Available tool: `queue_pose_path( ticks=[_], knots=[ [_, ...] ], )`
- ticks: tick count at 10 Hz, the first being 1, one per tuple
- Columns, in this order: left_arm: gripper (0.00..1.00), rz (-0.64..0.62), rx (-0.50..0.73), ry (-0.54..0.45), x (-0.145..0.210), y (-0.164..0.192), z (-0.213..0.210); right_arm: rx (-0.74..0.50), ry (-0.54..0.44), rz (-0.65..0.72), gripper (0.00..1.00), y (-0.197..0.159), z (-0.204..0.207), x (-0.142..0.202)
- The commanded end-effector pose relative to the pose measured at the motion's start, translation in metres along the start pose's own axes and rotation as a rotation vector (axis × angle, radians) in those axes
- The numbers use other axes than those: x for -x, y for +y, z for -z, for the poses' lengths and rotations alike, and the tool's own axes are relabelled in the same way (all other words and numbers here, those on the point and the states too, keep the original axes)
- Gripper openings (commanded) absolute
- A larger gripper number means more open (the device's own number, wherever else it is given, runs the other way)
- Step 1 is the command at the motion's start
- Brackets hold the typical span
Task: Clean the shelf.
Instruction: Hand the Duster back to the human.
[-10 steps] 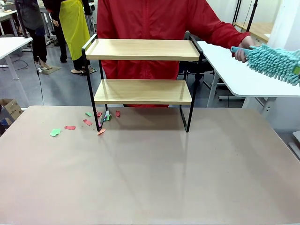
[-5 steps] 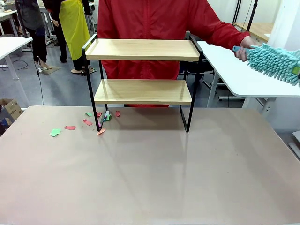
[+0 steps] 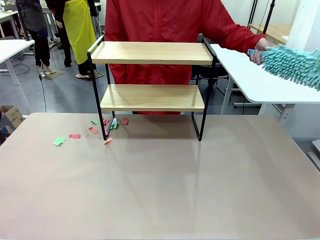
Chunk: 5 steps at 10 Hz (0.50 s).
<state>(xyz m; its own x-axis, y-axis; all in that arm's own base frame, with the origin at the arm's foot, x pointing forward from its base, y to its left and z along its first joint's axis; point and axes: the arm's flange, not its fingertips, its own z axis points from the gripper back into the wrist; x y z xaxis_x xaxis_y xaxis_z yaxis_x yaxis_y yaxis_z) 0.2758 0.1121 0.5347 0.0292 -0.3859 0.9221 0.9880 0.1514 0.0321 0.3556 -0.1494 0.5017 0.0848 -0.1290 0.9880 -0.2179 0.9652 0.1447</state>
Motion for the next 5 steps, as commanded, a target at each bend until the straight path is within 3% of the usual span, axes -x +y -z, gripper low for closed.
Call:
queue_pose_path(
  ticks=[1,5],
  knots=[
    [1.00,0.021,-0.002,-0.026,-0.002,0.002,0.001,-0.010,-0.052,0.093,1.00,-0.006,-0.009,-0.038],
    [1.00,0.021,-0.002,-0.026,-0.002,0.002,0.001,0.065,-0.248,0.439,1.00,-0.058,-0.017,-0.110]
  ],
)
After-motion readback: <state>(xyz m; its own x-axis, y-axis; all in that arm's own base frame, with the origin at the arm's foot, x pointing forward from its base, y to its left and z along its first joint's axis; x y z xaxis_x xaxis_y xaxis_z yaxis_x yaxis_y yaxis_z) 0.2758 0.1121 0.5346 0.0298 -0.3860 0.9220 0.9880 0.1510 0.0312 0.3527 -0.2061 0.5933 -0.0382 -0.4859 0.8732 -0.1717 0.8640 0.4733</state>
